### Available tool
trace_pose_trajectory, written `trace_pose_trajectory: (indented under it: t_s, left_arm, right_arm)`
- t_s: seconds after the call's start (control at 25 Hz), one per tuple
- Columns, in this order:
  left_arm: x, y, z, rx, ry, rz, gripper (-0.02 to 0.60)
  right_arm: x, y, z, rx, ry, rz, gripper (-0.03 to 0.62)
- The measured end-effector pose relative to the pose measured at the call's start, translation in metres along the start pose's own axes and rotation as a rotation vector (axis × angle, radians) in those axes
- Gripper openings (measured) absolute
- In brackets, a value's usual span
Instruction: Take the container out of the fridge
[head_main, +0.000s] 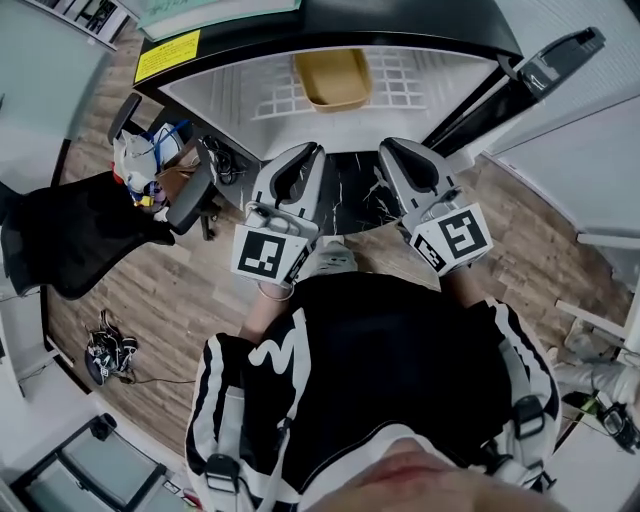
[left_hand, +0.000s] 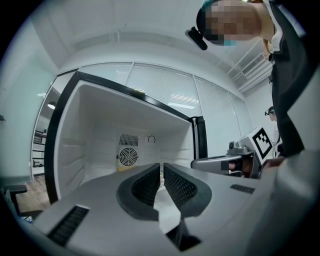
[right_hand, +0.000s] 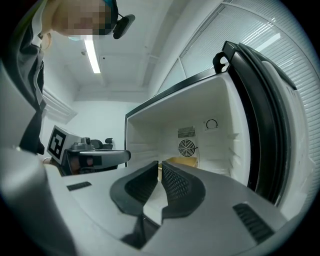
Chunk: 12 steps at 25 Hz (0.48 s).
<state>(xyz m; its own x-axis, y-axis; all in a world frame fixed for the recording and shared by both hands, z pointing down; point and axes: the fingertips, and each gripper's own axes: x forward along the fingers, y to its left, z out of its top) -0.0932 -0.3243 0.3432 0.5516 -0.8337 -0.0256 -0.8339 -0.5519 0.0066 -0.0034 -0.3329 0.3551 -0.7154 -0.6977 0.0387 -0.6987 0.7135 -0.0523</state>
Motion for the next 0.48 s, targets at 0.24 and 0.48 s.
trace_pose_trajectory:
  t_s: [0.24, 0.48]
  left_arm:
    - [0.011, 0.010, -0.005, -0.002, 0.017, -0.023, 0.039]
    - [0.018, 0.026, -0.015, -0.005, 0.026, -0.020, 0.108]
  right_arm:
    - [0.015, -0.010, -0.004, -0.012, 0.024, -0.002, 0.018]
    - [0.031, -0.020, -0.013, -0.001, 0.057, -0.013, 0.097]
